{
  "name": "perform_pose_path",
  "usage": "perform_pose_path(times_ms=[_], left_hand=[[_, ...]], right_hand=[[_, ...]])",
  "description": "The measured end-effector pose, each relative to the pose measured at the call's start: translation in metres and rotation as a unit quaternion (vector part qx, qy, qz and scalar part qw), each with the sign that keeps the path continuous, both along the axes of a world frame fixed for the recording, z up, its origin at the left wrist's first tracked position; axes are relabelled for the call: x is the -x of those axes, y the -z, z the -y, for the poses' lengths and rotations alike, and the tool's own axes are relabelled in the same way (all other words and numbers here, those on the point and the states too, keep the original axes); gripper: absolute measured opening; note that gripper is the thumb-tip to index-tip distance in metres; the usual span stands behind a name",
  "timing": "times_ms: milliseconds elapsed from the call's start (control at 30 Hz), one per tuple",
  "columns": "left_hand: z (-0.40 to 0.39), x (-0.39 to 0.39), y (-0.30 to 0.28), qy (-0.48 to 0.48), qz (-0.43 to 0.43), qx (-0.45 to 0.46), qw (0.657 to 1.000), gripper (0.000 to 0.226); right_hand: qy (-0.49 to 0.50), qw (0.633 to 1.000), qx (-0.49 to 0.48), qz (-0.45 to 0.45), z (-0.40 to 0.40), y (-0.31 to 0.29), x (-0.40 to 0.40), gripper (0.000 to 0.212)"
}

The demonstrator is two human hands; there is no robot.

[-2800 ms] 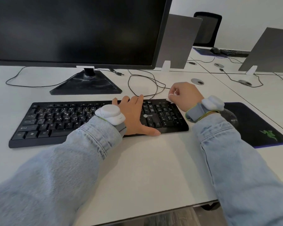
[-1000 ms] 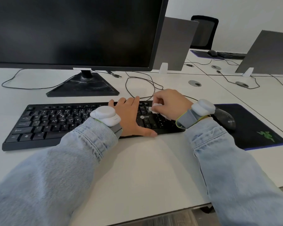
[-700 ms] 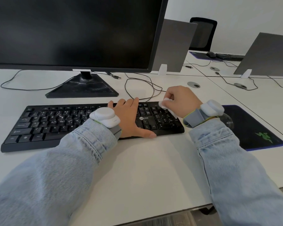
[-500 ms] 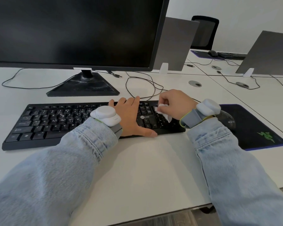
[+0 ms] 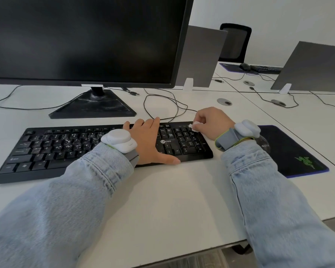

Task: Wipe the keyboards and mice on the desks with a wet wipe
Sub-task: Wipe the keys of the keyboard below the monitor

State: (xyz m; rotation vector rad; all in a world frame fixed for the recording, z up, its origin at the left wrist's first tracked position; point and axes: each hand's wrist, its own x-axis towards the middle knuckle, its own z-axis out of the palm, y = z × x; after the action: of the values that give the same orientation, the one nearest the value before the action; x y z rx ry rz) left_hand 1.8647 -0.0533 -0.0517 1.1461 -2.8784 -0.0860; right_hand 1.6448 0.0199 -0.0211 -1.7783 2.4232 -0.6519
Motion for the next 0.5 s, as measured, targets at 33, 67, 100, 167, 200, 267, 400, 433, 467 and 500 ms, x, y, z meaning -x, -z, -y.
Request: perform_pose_path(times_ms=[33,67,100,167,200,267,400,433,467,500], left_hand=[[-0.001,0.0,0.0,0.0,0.001,0.001,1.0,0.143],[-0.001,0.0,-0.001,0.001,0.001,0.004,1.0,0.143],[-0.002,0.0,0.0,0.002,0.0,0.004,1.0,0.143],[-0.001,-0.001,0.0,0.001,0.0,0.002,1.0,0.148],[-0.001,-0.001,0.0,0.0,0.0,0.002,1.0,0.15],[-0.001,-0.001,0.001,0.0,-0.002,0.003,1.0,0.152],[0.0,-0.001,0.002,0.0,-0.011,0.007,1.0,0.153],[0.0,-0.001,0.003,0.0,-0.013,0.004,1.0,0.152],[0.0,-0.001,0.003,0.001,-0.014,0.004,1.0,0.152],[0.0,-0.001,0.003,0.001,-0.014,0.005,1.0,0.152]], right_hand=[[-0.004,1.0,-0.015,-0.002,-0.001,-0.001,0.001,0.008],[-0.006,1.0,-0.026,-0.004,-0.003,-0.003,0.001,0.009],[-0.006,0.999,-0.032,-0.006,-0.004,-0.004,0.001,0.009],[-0.005,0.999,-0.031,-0.011,-0.005,-0.006,-0.001,0.01],[-0.002,0.999,-0.03,-0.014,-0.006,-0.008,-0.002,0.01],[0.0,0.999,-0.041,-0.016,-0.011,-0.012,-0.002,0.01],[-0.013,0.992,-0.124,-0.026,-0.02,-0.018,-0.003,0.011],[-0.012,0.99,-0.14,-0.03,-0.022,-0.019,-0.003,0.012],[-0.012,0.988,-0.154,-0.03,-0.022,-0.02,-0.002,0.013],[-0.013,0.986,-0.162,-0.03,-0.022,-0.02,-0.001,0.014]])
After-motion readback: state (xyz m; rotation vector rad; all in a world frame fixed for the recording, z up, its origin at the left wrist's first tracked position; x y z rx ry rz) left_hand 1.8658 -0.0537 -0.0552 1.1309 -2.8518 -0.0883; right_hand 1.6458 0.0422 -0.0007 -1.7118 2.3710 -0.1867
